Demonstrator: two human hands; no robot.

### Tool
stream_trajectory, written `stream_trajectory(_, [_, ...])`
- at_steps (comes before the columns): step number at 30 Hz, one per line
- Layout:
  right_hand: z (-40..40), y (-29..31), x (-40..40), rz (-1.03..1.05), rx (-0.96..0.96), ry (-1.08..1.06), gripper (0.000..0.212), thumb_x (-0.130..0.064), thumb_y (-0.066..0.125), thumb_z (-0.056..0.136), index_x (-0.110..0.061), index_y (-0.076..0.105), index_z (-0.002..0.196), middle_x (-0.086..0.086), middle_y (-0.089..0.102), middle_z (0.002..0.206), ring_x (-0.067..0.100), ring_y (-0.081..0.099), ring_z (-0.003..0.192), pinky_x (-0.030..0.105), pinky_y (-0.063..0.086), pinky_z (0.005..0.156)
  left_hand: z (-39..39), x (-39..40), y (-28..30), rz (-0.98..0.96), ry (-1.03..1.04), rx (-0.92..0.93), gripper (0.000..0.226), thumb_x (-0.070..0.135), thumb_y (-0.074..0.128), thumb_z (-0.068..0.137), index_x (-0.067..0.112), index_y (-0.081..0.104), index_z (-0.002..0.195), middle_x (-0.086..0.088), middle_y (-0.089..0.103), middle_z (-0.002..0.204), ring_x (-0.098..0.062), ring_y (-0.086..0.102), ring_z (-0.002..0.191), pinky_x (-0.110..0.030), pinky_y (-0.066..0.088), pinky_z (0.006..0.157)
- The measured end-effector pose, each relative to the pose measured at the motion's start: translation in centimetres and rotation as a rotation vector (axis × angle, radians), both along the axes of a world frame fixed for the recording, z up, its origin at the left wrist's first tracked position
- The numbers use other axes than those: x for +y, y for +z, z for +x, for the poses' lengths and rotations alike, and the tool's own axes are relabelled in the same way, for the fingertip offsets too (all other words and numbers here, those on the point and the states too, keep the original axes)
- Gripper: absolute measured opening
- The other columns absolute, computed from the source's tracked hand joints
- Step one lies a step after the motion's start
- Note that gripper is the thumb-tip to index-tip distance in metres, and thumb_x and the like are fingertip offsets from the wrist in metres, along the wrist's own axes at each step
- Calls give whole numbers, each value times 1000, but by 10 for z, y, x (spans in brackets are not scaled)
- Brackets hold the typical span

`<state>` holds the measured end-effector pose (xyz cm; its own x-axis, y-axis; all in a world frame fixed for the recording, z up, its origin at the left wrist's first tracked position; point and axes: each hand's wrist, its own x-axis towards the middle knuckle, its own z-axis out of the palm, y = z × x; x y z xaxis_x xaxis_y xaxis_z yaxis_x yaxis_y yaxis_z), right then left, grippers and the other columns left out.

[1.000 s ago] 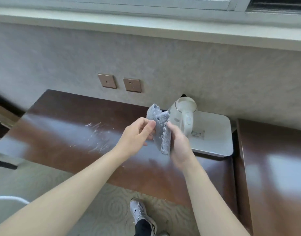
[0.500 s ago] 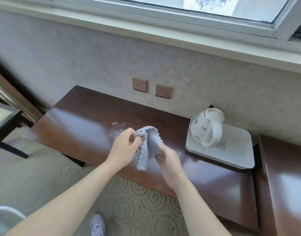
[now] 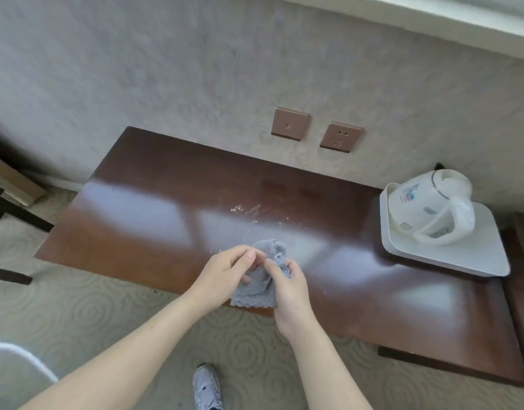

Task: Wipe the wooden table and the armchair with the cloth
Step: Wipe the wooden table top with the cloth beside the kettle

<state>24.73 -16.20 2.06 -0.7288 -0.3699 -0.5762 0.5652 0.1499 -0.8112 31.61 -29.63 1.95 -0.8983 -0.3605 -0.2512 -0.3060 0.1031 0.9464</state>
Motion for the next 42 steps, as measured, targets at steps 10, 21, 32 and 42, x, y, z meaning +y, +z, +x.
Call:
stream_trajectory(10, [-88, -39, 5, -39, 50, -463, 12, -7, 59, 97, -13, 69, 94, 2, 75, 90, 15, 70, 82, 36, 53, 84, 13, -101, -100, -733, -32, -308, 78, 77, 36, 90, 27, 43, 150, -2, 35, 161, -19, 22, 152, -39, 23, 121])
stream_trajectory(21, [-120, -86, 43, 770, 910, -434, 22, -31, 49, 95, -12, 59, 88, 8, 61, 79, 31, 54, 78, 29, 30, 68, -36, -155, -170, -1107, -107, -429, 81, 74, 5, 93, 31, 12, 161, -8, 1, 170, -31, -4, 155, -50, 3, 124])
stream_trajectory(32, [41, -156, 26, 643, 982, 282, 42, -43, 52, 91, -24, 56, 128, -5, 40, 157, 25, 23, 151, 52, 22, 119, -41, -156, -176, -1143, -83, -443, 75, 70, -1, 95, 34, 7, 161, -5, 4, 170, -30, -2, 155, -49, 4, 125])
stream_trajectory(42, [13, -164, 6, 1111, 881, 446, 79, -60, 24, 99, -11, 7, 159, 6, 3, 168, 28, -3, 155, 50, 6, 123, -42, -157, -175, -1147, -89, -436, 75, 67, 3, 97, 30, 15, 161, -8, 11, 169, -33, 4, 154, -50, 5, 125])
